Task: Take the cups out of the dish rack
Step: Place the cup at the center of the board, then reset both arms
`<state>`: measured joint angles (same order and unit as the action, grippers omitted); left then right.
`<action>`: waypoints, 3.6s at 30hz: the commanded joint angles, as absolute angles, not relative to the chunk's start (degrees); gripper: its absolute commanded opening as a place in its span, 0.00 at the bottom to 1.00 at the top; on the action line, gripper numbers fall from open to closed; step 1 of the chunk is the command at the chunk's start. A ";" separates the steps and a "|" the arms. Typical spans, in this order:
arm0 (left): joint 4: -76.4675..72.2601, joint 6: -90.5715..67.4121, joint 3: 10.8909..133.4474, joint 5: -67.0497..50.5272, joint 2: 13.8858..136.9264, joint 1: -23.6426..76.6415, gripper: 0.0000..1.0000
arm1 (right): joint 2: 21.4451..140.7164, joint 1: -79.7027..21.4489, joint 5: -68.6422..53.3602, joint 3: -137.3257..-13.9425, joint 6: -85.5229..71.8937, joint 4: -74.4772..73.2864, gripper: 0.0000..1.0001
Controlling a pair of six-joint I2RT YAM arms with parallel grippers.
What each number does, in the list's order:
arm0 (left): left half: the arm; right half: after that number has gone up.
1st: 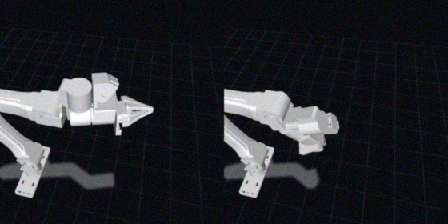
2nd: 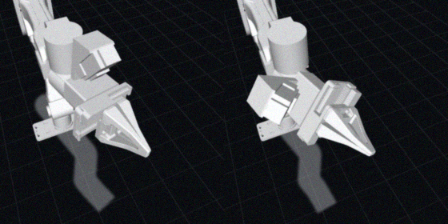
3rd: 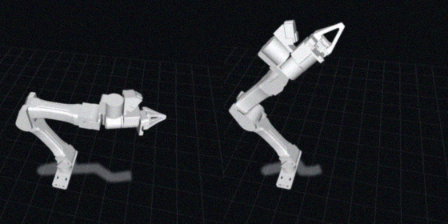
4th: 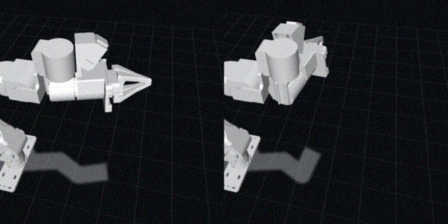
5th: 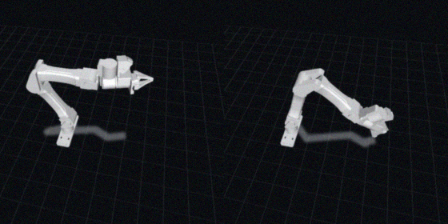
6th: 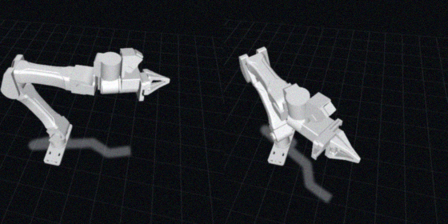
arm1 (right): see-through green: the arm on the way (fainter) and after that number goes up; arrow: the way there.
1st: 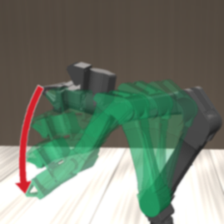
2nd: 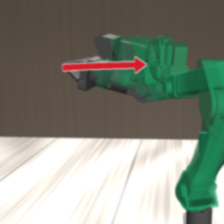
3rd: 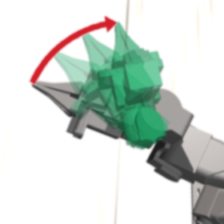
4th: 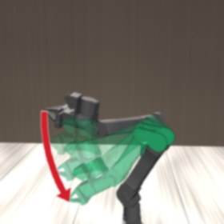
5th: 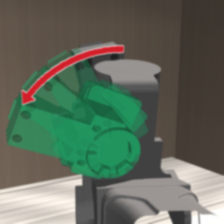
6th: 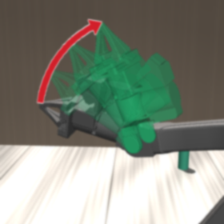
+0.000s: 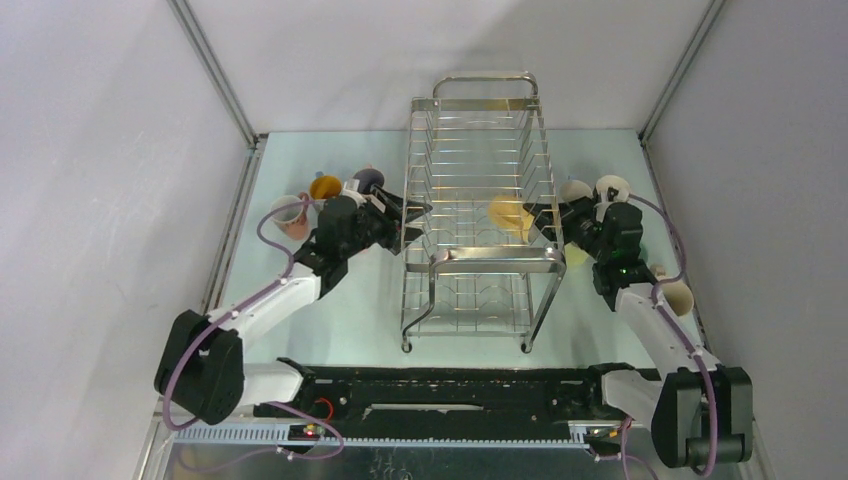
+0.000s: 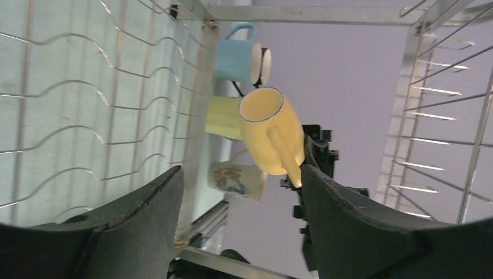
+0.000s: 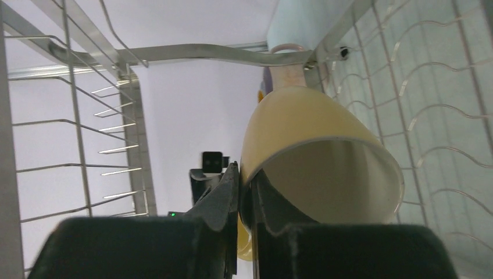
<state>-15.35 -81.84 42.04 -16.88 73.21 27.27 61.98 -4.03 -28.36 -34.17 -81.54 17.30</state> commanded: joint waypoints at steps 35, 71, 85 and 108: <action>24.39 -32.98 55.24 -14.28 53.77 21.80 1.00 | 53.24 -4.06 -1.55 -63.76 -30.45 -60.03 0.00; 25.70 -28.74 54.98 -18.37 53.97 21.80 1.00 | 67.48 -4.04 9.27 -49.20 -30.59 -46.48 0.05; 26.42 -28.16 54.43 -17.88 53.71 21.80 1.00 | 65.94 -5.78 8.04 -48.69 -31.22 -45.94 0.37; 37.09 -22.08 67.66 -2.47 50.17 21.80 1.00 | 49.58 -6.81 0.66 -68.80 -30.87 -49.05 1.00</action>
<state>34.83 -25.74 60.51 -7.46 51.31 22.09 51.79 -6.52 2.74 -62.04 -31.53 -51.20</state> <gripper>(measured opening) 0.996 0.993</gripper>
